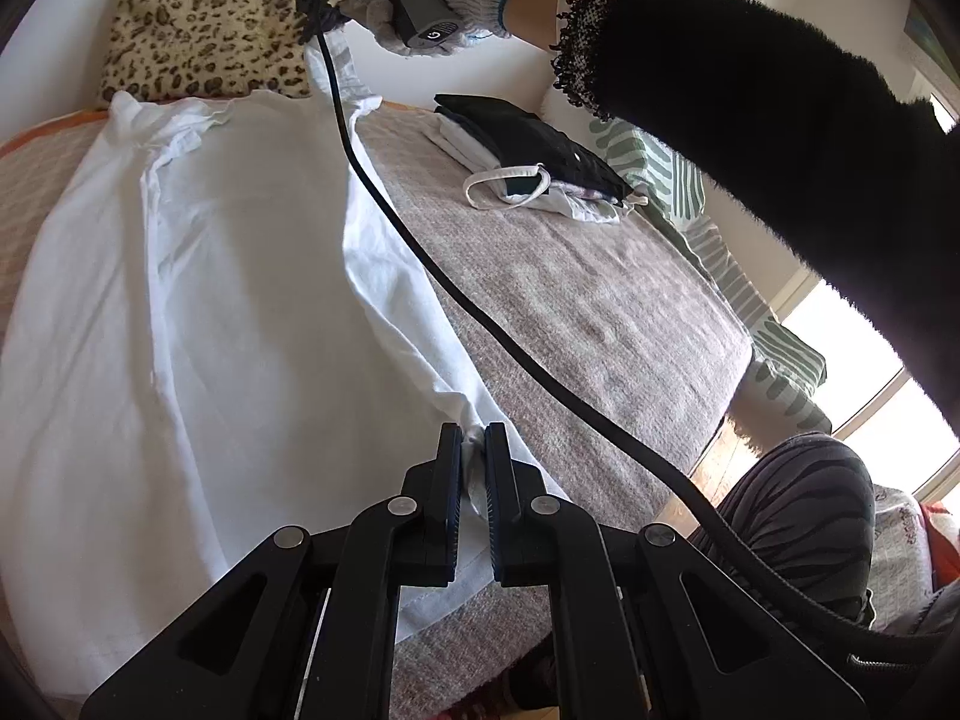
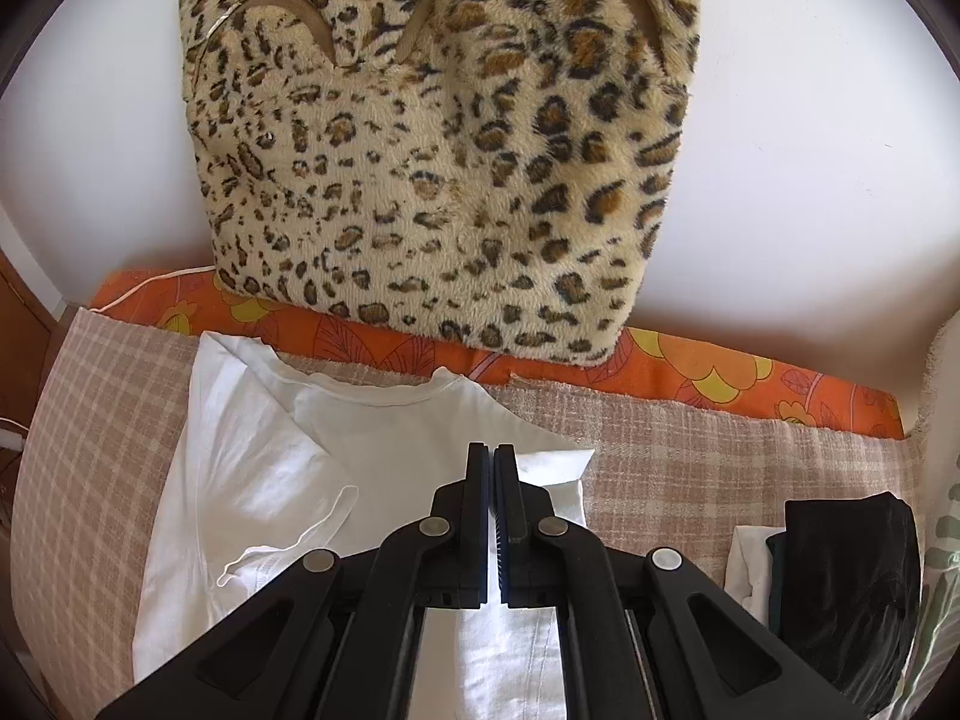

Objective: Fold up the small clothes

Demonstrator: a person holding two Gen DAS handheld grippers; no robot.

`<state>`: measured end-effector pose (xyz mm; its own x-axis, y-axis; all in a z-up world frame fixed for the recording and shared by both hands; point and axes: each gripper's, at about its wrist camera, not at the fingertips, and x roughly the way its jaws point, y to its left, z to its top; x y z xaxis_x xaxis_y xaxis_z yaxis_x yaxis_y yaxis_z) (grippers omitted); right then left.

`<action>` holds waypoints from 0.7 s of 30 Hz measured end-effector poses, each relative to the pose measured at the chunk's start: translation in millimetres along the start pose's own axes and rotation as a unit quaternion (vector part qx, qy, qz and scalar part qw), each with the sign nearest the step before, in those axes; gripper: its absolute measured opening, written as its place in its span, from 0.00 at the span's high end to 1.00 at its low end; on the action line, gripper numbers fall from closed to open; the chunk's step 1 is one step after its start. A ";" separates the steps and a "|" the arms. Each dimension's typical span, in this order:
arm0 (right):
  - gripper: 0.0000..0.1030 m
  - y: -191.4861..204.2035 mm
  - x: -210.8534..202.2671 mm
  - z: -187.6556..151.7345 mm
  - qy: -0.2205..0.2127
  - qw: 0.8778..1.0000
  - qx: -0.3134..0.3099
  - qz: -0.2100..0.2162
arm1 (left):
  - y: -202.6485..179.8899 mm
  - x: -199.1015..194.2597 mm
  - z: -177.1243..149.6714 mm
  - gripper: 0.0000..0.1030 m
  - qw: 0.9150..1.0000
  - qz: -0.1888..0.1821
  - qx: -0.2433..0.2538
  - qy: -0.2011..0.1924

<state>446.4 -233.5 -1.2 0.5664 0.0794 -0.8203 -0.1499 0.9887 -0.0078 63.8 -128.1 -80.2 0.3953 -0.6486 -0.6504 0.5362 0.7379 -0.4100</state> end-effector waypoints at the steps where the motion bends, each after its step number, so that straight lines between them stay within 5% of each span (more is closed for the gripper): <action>1: 1.00 5.7 1.2 1.9 0.001 1.000 -0.003 0.000 | 2.5 -1.6 -1.7 0.94 1.000 0.001 -0.004 0.000; 10: 1.00 49.1 14.9 8.4 0.003 1.000 -0.031 -0.003 | 10.2 -13.9 -8.4 0.94 1.000 0.022 -0.005 -0.014; 17: 1.00 50.6 8.1 15.2 -0.015 1.000 -0.015 0.013 | -6.3 -35.0 -8.4 0.94 0.995 0.060 0.046 -0.062; 21: 1.00 53.7 15.8 14.0 -0.008 1.000 -0.008 0.017 | 2.2 -33.2 -12.8 0.94 0.995 0.071 0.036 -0.053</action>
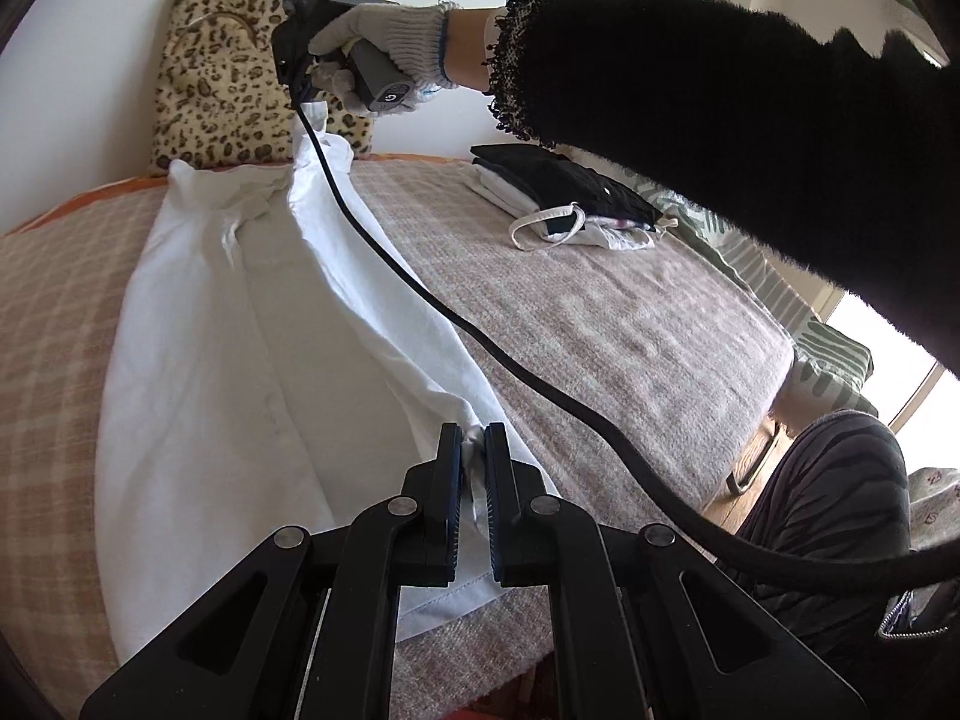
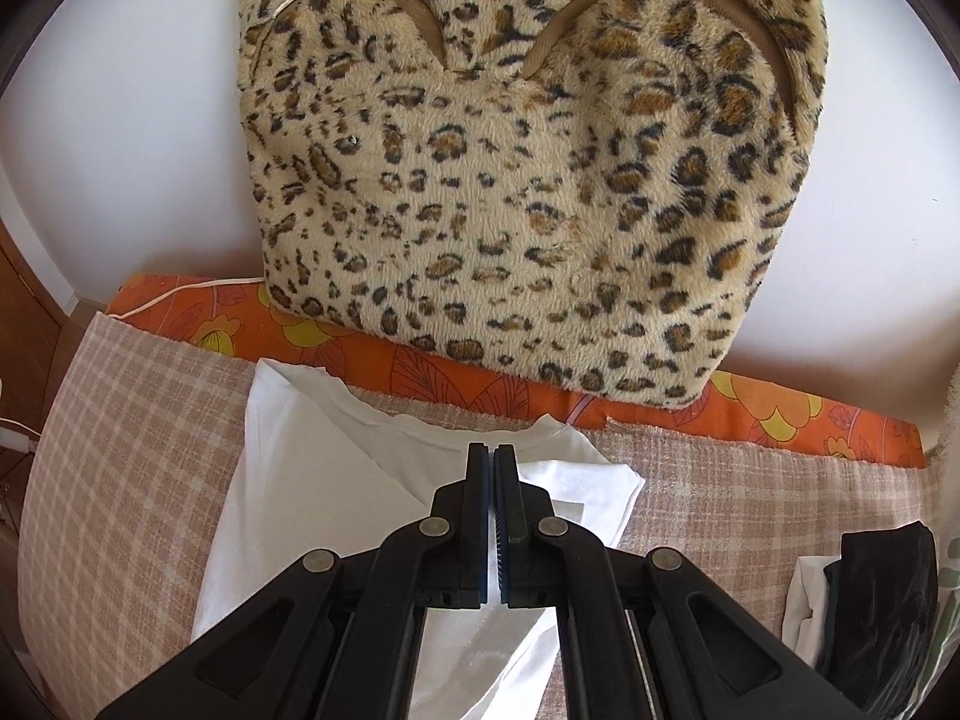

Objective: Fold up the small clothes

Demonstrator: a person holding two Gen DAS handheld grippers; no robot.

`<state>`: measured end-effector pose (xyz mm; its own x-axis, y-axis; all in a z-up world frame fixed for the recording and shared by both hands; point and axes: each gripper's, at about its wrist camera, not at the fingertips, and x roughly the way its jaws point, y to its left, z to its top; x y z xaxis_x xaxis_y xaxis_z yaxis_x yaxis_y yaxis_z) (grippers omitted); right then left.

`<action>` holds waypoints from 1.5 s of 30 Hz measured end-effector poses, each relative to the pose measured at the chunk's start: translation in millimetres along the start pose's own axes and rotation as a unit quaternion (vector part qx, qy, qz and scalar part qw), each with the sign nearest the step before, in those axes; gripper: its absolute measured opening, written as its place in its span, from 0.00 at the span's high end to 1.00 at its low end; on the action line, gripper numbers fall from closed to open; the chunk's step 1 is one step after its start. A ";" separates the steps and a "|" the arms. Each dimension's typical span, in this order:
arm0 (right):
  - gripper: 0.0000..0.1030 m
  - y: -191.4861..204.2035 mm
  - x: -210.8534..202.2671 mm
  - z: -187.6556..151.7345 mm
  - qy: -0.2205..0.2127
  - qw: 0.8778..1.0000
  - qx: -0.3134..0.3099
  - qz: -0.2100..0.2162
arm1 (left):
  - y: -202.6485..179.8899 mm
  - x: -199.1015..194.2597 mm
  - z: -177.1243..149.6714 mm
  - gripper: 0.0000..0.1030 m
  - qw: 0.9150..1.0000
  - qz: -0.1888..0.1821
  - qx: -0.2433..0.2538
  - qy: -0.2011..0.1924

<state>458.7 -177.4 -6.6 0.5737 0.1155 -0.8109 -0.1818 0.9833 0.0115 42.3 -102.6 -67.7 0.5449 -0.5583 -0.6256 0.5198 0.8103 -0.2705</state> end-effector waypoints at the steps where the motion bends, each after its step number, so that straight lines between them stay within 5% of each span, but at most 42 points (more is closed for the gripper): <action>1: 1.00 3.4 2.5 -1.3 0.001 1.000 -0.003 0.001 | 2.4 1.1 -1.8 0.94 1.000 0.001 -0.006 0.004; 15: 0.99 36.5 35.3 -3.3 0.020 0.999 -0.014 0.024 | 20.1 -1.5 -12.1 0.94 0.999 0.023 -0.025 0.019; 16: 0.93 36.4 36.7 -3.5 0.024 0.999 -0.014 0.037 | 22.4 -0.9 -12.3 0.93 0.999 0.024 -0.032 0.024; 17: 0.70 35.9 35.0 -3.2 0.022 0.999 -0.010 0.041 | 24.0 -0.9 -12.5 0.93 0.999 0.026 -0.038 0.028; 19: 0.47 32.9 22.7 -2.6 0.004 0.998 -0.003 0.055 | 26.7 -2.1 -11.9 0.74 0.997 0.046 -0.046 0.036; 21: 0.49 25.9 6.2 -2.0 -0.011 0.997 0.002 0.073 | 31.0 -7.9 -11.8 0.65 0.996 0.055 -0.057 0.031; 26: 0.49 -0.3 -19.8 -25.5 -0.005 0.994 0.036 0.107 | 39.0 -26.0 -10.6 0.65 0.996 0.046 -0.082 0.009; 32: 0.49 -8.0 -24.7 -92.5 0.031 0.988 0.047 0.146 | 32.4 -51.3 -6.7 0.65 0.996 0.021 -0.082 -0.014; 38: 0.56 2.2 -75.1 -163.8 0.013 0.987 0.017 0.158 | 50.9 -83.9 -1.3 0.65 0.994 0.058 -0.073 -0.051; 41: 0.57 4.3 -105.8 -203.3 -0.003 0.988 -0.001 0.154 | 80.8 -89.2 -1.5 0.65 0.991 0.087 -0.099 -0.038; 45: 0.59 18.8 -131.0 -250.7 -0.003 0.984 -0.028 0.176 | 111.1 -80.1 -15.7 0.65 0.987 0.096 -0.126 0.028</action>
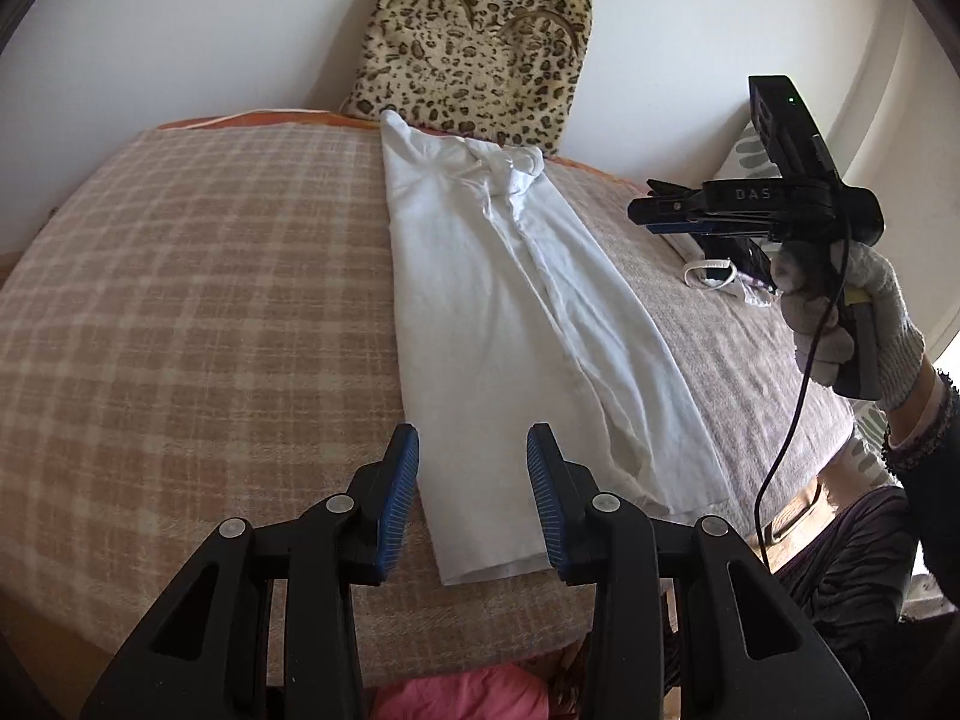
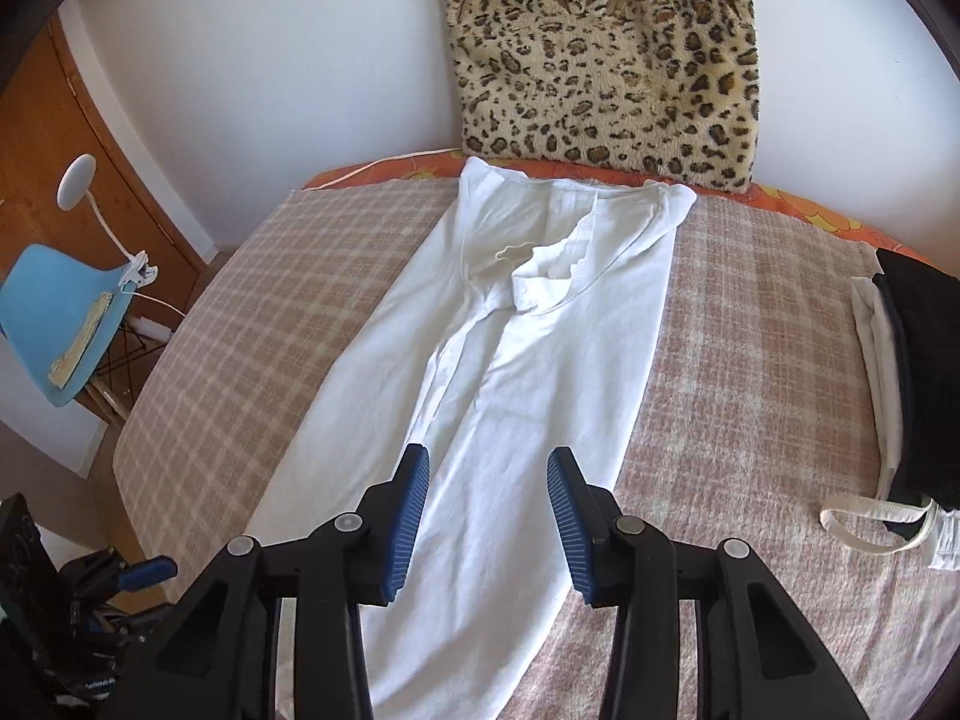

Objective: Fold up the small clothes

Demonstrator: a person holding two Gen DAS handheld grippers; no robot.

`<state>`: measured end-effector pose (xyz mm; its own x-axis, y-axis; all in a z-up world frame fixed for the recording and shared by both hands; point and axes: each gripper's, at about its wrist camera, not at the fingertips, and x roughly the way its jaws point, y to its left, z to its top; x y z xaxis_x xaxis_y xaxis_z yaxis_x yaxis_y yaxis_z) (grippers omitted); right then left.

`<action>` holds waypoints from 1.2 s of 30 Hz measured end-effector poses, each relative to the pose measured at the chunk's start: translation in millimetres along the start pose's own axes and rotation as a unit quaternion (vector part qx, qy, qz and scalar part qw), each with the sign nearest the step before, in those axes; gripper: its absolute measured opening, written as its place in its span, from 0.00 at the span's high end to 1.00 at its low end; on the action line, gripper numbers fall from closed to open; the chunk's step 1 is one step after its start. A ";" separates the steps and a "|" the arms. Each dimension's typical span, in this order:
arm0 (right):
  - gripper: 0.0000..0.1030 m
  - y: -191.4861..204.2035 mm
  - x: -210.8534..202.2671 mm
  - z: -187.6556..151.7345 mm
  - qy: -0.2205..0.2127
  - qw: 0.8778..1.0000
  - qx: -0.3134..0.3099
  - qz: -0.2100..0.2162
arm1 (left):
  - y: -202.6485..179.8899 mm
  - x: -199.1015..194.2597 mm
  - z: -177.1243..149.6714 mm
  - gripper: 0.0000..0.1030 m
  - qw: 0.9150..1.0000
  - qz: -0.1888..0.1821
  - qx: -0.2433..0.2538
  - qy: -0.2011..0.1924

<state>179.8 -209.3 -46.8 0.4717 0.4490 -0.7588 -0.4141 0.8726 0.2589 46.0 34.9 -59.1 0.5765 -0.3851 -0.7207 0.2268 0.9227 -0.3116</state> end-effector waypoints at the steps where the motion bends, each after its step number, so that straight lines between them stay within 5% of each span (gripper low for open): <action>1: 0.59 6.3 -0.4 -10.3 0.006 1.000 -0.004 0.013 | 3.9 5.0 -4.5 0.65 1.000 0.000 -0.003 0.018; 5: 0.59 32.5 17.3 -35.5 0.042 0.998 -0.017 0.048 | 4.1 18.4 -17.0 0.65 0.999 -0.014 -0.019 0.049; 9: 0.59 51.3 31.6 -51.1 0.063 0.996 -0.031 0.059 | -5.6 27.8 -18.3 0.66 0.998 0.013 0.005 0.054; 12: 0.59 57.8 40.0 -62.4 0.074 0.995 -0.035 0.063 | -3.8 28.9 -17.9 0.93 0.999 0.005 0.004 0.048; 14: 0.59 59.2 45.1 -67.3 0.082 0.994 -0.035 0.064 | 0.4 30.1 -17.5 0.96 0.999 -0.004 0.000 0.045; 19: 0.59 59.4 58.0 -75.7 0.104 0.992 -0.040 0.066 | 14.5 12.3 -17.8 0.96 1.000 0.007 -0.012 0.013; 24: 0.58 62.2 58.4 -77.2 0.099 0.992 -0.041 0.067 | 18.2 14.0 -23.0 0.96 0.999 -0.015 -0.025 0.028; 28: 0.59 63.3 49.1 -76.8 0.084 0.993 -0.036 0.068 | 19.4 16.3 -22.7 0.91 0.999 0.005 -0.032 0.042; 36: 0.63 83.6 22.7 -99.9 0.055 0.993 -0.093 0.047 | 24.9 -5.9 -5.3 0.90 0.999 0.033 -0.027 -0.016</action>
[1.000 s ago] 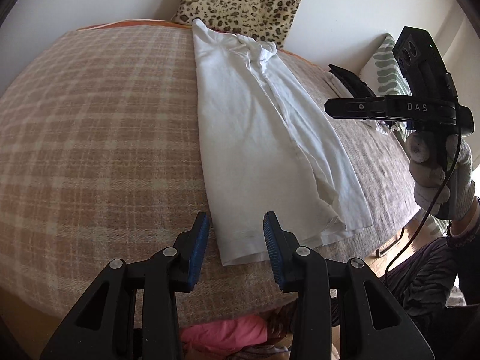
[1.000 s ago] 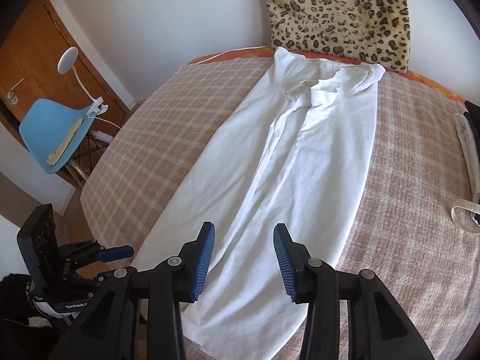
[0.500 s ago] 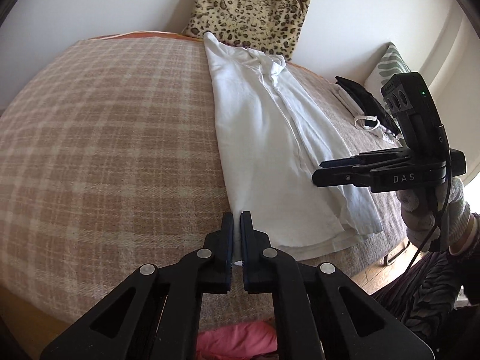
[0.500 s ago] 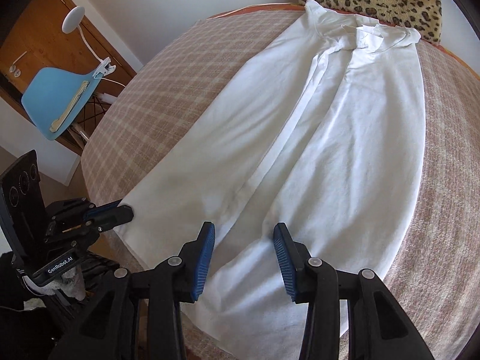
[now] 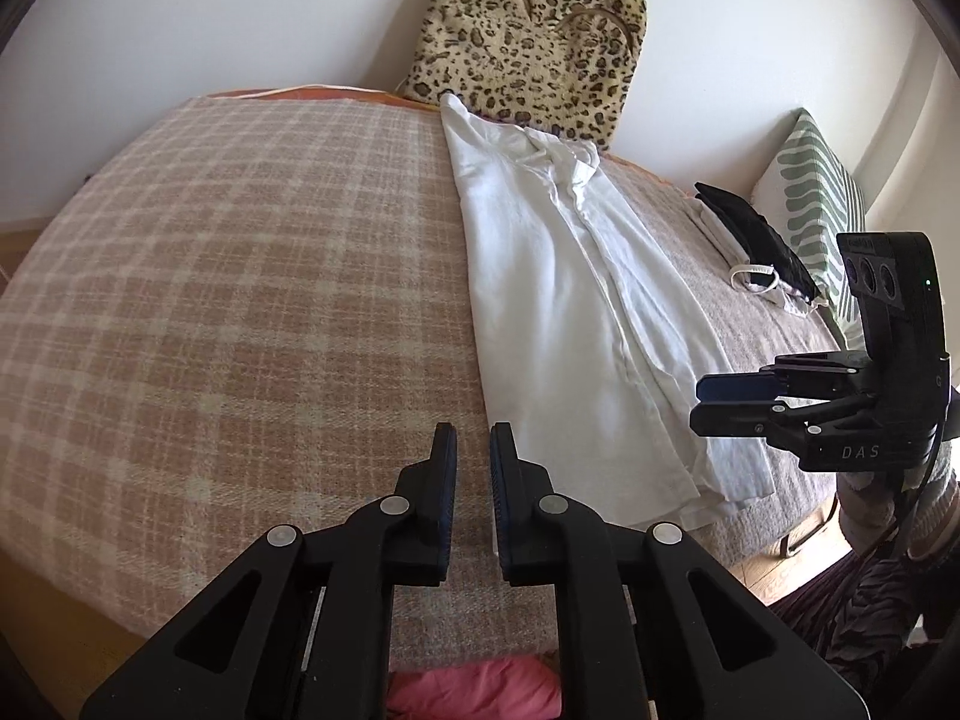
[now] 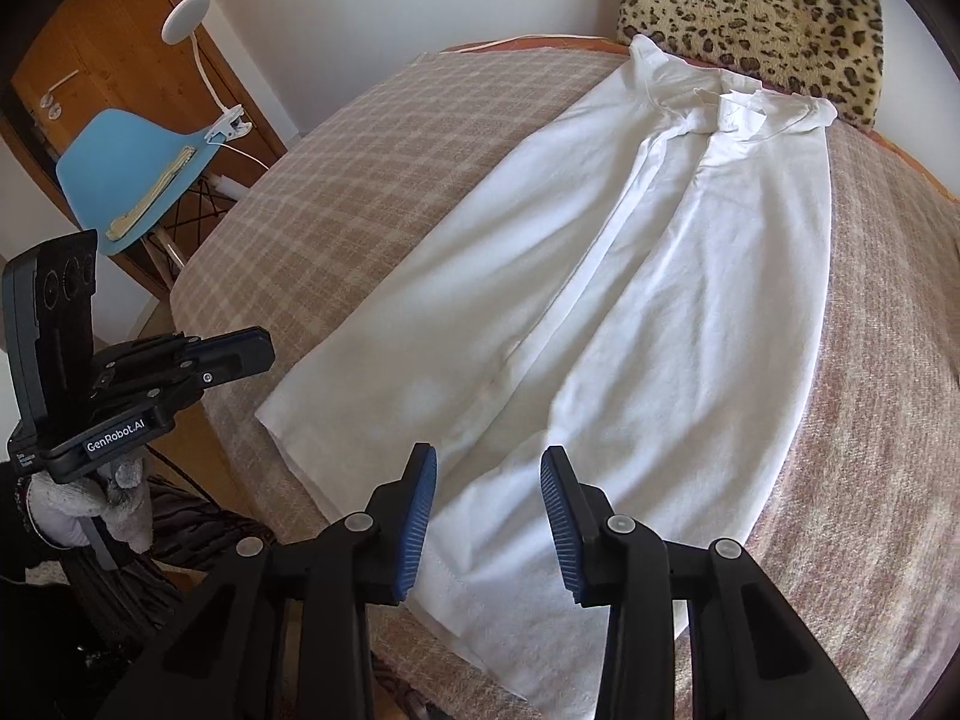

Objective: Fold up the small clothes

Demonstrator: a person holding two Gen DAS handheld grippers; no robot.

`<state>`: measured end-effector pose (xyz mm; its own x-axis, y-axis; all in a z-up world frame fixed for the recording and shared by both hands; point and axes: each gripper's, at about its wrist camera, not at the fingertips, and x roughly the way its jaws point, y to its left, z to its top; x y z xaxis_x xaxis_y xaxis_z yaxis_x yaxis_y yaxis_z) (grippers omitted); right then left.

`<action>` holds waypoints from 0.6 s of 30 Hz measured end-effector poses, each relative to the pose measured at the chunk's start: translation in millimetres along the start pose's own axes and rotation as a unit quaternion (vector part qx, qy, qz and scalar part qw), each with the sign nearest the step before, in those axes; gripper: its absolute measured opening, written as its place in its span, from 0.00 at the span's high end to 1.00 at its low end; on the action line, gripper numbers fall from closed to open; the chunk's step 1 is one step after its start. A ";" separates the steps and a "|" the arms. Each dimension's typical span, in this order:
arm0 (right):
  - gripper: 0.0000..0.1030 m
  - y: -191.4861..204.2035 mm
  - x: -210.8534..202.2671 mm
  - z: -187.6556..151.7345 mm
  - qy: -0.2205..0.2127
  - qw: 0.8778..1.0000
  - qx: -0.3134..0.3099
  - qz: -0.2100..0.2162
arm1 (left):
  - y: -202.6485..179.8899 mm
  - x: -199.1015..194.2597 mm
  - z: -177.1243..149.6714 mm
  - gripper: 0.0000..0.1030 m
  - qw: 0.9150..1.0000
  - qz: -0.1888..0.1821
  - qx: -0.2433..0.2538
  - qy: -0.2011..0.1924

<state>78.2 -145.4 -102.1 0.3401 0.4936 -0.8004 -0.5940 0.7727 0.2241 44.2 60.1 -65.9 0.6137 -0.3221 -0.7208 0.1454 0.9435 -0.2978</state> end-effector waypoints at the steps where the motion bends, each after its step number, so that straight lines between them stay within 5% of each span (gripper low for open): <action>1: 0.63 5.3 -3.2 -3.6 -0.005 1.000 -0.014 -0.003 | -1.2 -1.8 2.3 0.90 1.000 -0.005 0.003 -0.002; 6: 0.63 32.4 6.5 -20.4 0.009 0.997 -0.073 0.021 | -6.6 -1.0 16.3 0.90 1.000 -0.026 0.003 -0.002; 8: 0.60 29.6 17.2 -27.8 0.040 0.996 -0.056 0.061 | -8.6 -1.1 19.5 0.90 1.000 -0.030 0.003 -0.004; 12: 0.63 14.5 -5.7 -31.7 0.011 0.993 -0.023 0.111 | -16.5 -2.8 20.8 0.90 0.999 -0.034 0.024 -0.006; 15: 0.62 1.7 -25.9 -35.6 -0.027 0.995 0.000 0.094 | -23.5 5.5 21.1 0.90 0.998 -0.044 0.040 0.011; 18: 0.63 -14.2 -36.4 -38.7 -0.048 0.998 0.029 0.025 | -39.7 17.0 18.9 0.90 0.995 -0.064 0.066 0.031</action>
<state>46.0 -189.7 -97.6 0.3805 0.5658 -0.7315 -0.5697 0.7665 0.2965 63.5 18.6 -54.5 0.5355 -0.4412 -0.7201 0.3232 0.8948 -0.3079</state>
